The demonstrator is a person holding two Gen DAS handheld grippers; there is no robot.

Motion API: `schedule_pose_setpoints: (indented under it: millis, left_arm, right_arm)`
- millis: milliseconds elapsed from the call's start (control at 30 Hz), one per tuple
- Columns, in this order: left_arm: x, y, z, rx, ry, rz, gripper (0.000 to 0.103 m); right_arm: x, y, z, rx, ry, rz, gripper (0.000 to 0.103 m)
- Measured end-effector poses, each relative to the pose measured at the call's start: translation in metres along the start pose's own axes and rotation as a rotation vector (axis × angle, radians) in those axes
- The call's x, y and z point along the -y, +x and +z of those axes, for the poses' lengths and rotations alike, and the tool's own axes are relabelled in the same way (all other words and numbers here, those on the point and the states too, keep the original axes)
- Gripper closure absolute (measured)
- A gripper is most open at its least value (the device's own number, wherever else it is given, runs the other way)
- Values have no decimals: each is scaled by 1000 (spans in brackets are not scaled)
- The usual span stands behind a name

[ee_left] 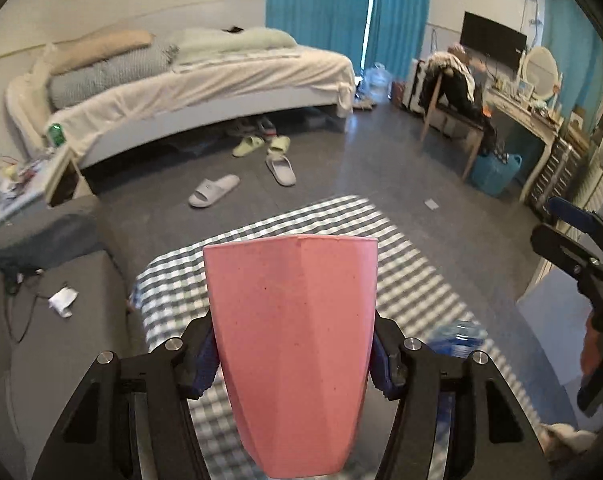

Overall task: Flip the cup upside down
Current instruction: 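Lift the pink cup with the left tool and carry it toward the tube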

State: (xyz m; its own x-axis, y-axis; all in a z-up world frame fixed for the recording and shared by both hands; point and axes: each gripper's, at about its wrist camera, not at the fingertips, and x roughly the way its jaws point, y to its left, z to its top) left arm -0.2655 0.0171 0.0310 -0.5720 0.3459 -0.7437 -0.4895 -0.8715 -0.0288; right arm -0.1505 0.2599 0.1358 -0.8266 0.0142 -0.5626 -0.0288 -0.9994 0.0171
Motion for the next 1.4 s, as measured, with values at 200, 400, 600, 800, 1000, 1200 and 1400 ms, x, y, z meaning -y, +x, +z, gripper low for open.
schedule_pose_setpoints:
  millis: [200,400,600,800,1000,1200,1400]
  left_arm:
    - [41,-72,-44,20,-112,33,41]
    - [92,-87,-116,-7,-133,43,41]
    - [128,-74,-169,-44,-165,103,41]
    - [131,-59,-185,-60,-230,159,41]
    - [134,-36,-191,-91,-293,121,41]
    - [148,-14,-196,-119,-259,131,41]
    - [146,-1,-199,-113,-271,108,39]
  right_arm:
    - [-5,-85,-31,42,-34,7,0]
    - [-6,-116,-98,-5,-47,42,0]
    - [-2,-118,-153,-56,-58,24,0]
    - [5,-112,-170,-81,-48,7,0]
    - [7,-102,-169,-102,-52,-18,0]
    - [12,-85,-176,-148,-49,-50,0]
    - [18,-71,-180,-184,-32,-78,0]
